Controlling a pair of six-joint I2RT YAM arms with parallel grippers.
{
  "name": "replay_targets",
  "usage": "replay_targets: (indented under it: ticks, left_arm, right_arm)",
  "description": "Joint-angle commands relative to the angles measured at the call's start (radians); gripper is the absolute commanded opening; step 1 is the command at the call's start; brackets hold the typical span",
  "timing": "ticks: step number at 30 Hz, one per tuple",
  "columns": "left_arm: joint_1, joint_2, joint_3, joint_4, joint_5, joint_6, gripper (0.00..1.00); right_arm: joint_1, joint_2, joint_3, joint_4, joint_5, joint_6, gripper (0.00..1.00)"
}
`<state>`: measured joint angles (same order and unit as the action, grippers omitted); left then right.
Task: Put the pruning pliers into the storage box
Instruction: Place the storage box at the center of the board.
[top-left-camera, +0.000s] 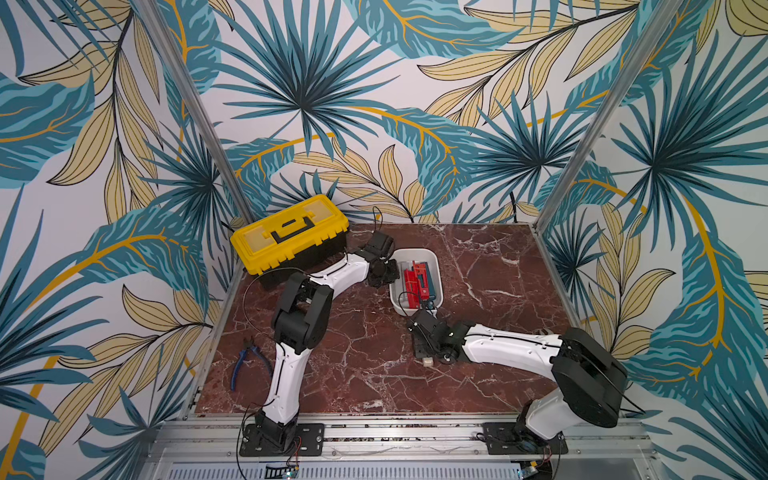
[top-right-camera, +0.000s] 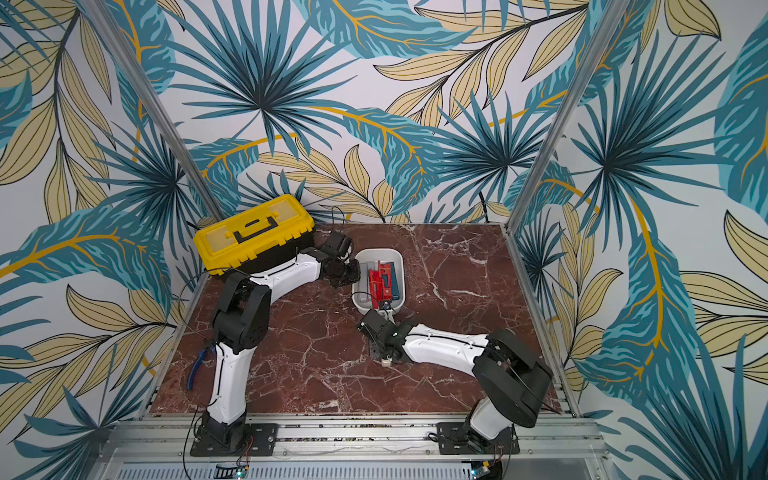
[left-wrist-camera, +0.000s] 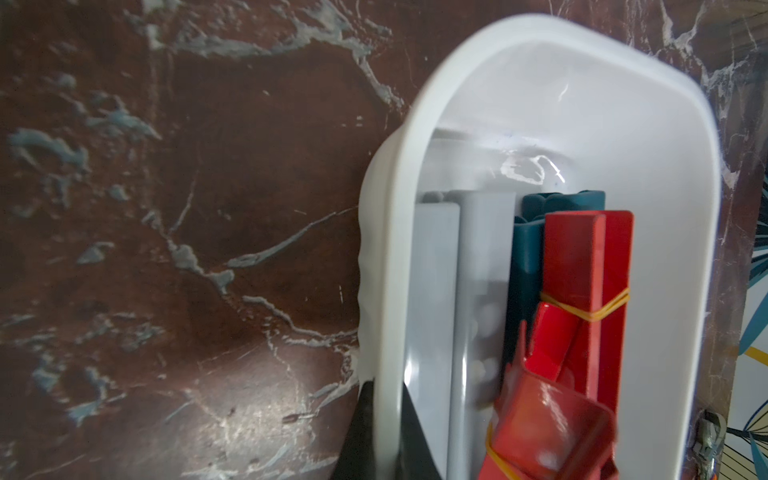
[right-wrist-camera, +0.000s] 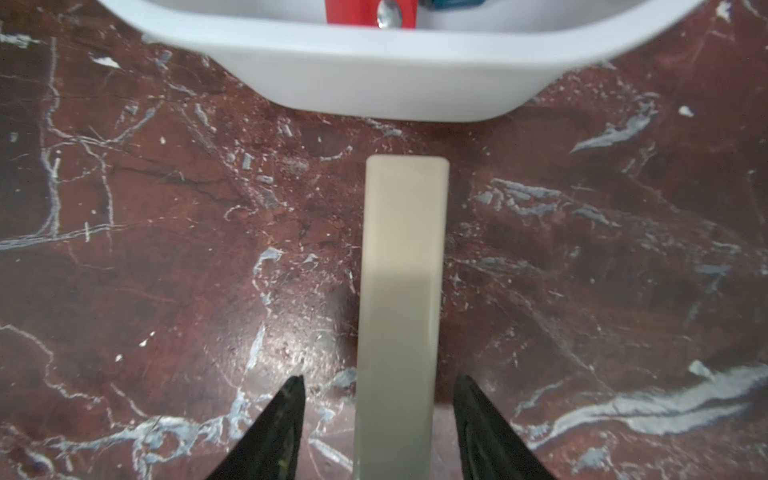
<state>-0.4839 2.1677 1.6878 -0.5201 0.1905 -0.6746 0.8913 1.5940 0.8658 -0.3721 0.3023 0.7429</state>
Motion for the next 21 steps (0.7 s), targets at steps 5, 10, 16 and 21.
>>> replay_targets:
  ticks: [5, 10, 16, 21]
  left_arm:
    - [-0.004, -0.035, 0.036, 0.096, 0.048, -0.014, 0.02]
    - [-0.003, -0.035, 0.030, 0.098, 0.055, -0.011, 0.03]
    - [-0.003, -0.034, 0.027, 0.103, 0.060, -0.013, 0.07]
    - [-0.002, -0.037, 0.027, 0.101, 0.059, -0.011, 0.08]
  right_arm:
    - [0.002, 0.054, -0.019, 0.041, 0.027, 0.015, 0.59]
    - [0.003, 0.086, -0.019, 0.053, 0.022, 0.015, 0.52]
    - [0.002, 0.096, -0.012, 0.054, 0.009, 0.016, 0.30]
    - [0.003, 0.089, -0.011, 0.048, 0.006, 0.017, 0.23]
